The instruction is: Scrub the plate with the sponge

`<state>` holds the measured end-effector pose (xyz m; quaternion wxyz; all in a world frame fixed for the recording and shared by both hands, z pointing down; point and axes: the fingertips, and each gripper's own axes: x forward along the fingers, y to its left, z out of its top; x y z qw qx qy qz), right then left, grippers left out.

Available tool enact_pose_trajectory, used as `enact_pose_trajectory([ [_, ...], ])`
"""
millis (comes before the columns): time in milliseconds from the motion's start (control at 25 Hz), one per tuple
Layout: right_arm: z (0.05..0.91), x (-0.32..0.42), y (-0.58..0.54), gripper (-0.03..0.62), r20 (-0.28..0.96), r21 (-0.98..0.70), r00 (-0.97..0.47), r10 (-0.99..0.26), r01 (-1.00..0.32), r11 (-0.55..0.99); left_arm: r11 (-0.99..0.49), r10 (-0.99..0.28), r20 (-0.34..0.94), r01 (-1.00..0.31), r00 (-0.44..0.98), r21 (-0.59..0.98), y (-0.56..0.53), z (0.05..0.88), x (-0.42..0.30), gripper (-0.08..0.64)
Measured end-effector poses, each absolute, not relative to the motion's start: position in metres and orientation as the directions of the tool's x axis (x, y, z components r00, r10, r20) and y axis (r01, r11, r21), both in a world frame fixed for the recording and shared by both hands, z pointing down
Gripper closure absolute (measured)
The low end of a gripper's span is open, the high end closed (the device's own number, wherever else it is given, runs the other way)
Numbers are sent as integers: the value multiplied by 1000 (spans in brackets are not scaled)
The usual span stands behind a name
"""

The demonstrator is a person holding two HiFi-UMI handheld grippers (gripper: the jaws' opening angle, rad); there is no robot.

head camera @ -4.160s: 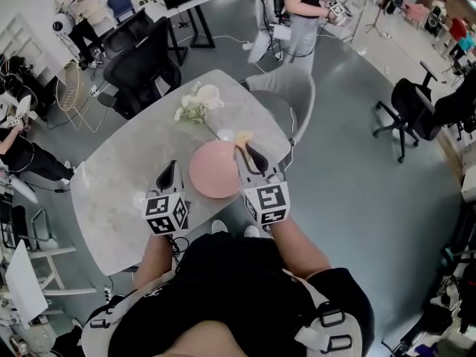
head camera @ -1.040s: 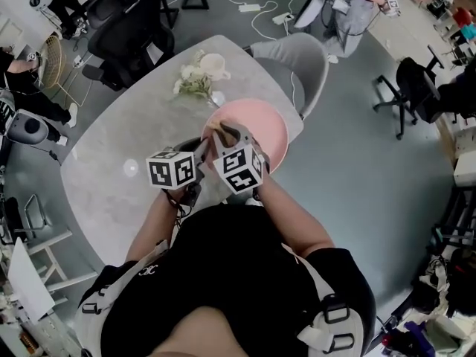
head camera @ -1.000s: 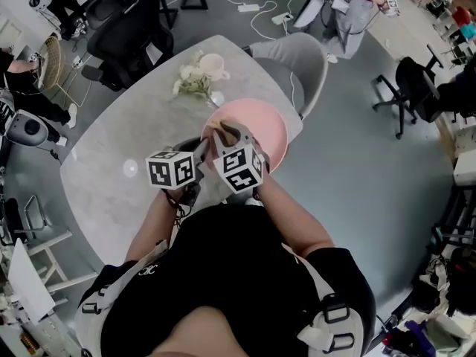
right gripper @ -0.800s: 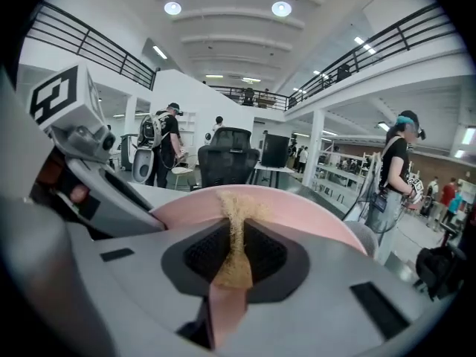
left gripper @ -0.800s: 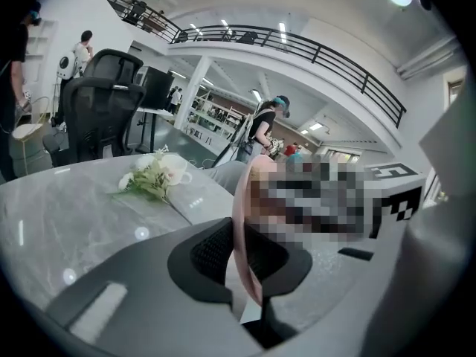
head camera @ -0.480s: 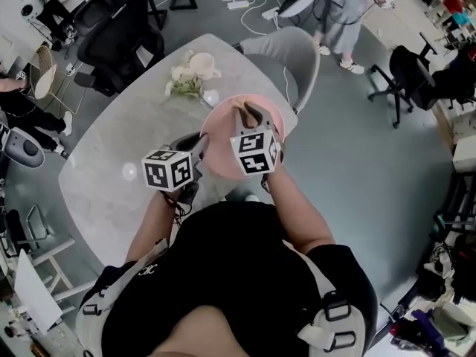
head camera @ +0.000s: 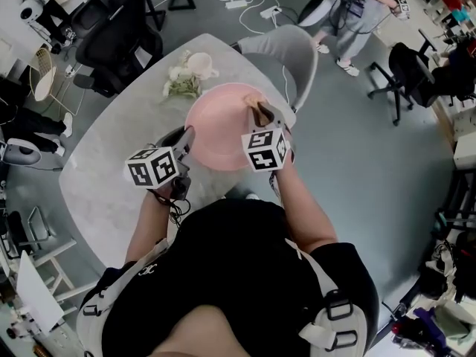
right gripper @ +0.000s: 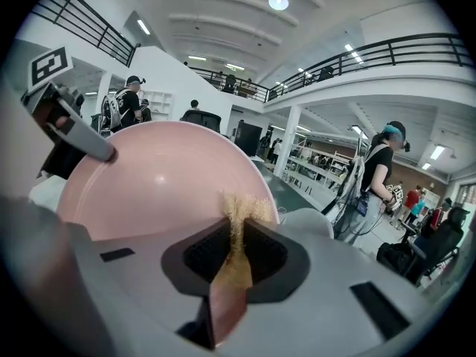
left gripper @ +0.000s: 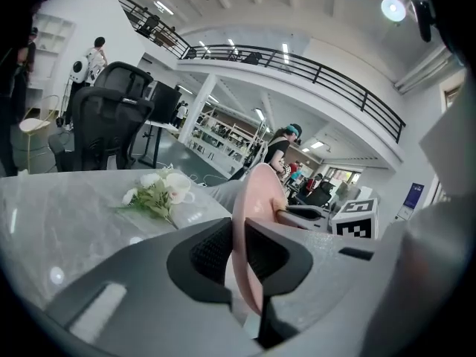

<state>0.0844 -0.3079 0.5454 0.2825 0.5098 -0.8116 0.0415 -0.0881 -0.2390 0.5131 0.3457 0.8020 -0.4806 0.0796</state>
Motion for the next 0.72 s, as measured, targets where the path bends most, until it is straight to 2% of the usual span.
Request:
enact_pose_trajectory([
  [320,569,70,-290,538,584,149,-378,-718,-820,553,-204,-766,442,-828,467,522,-247,513,-112,515],
  [720,585,22,-245,538,613,44,-507,-606,-744,667,-83,-850,379,-804,366,589,-254,503,-139,506],
])
